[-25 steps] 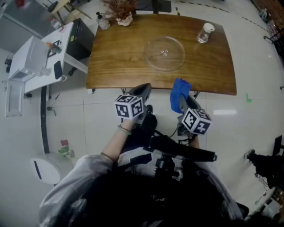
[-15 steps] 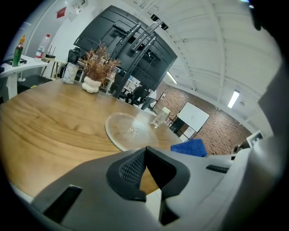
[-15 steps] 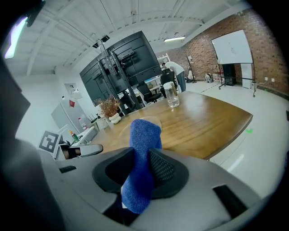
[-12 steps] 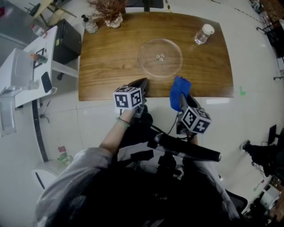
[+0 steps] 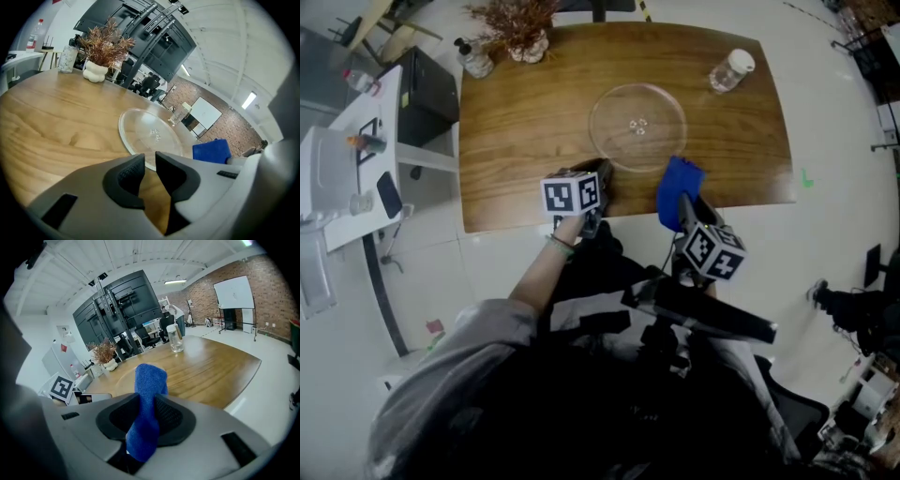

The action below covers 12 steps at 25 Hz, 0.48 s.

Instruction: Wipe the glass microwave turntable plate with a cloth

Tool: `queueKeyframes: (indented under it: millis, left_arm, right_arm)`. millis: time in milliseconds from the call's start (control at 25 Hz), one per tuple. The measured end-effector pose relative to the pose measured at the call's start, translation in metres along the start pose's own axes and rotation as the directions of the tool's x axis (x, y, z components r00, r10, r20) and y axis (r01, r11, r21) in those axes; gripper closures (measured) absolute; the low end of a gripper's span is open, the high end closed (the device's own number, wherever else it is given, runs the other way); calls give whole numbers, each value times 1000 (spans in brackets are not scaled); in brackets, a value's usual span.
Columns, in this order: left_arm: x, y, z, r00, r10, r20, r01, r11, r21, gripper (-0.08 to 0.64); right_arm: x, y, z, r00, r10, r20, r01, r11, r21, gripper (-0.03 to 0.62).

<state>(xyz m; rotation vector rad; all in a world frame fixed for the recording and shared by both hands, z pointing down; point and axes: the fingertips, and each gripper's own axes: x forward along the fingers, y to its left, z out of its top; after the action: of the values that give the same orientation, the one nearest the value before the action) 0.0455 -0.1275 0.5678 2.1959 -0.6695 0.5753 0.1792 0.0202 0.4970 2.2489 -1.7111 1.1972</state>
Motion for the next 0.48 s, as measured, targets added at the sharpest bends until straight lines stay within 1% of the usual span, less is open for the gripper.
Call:
queueKeyframes:
  millis: [40,80,240,360,480]
  left_arm:
    - [3,3,0,1000,2,-12,-2,1000,-4,480]
    - [5,5,1,1000,5,-25,-5,1000,-7,468]
    - [11,14,-2,997,36,-63,-36,999,-10,466]
    - [15,23,-5,994,67,-84,-70,997,-29,466]
    - [18,28,-3,992,98,-84,-101,994,-35,466]
  right_arm:
    - [2,1,0,1000,-2,0,2,1000,0,474]
    - [3,2,1,1000,-4,0,4,1000,1,474]
    - [4,0,5,1000,-27,9,27,1000,10,474]
    - [3,-3,9,999,-41,18,40,999,17,474]
    - [4,-5,8,999,-44,11,44,999,16,474]
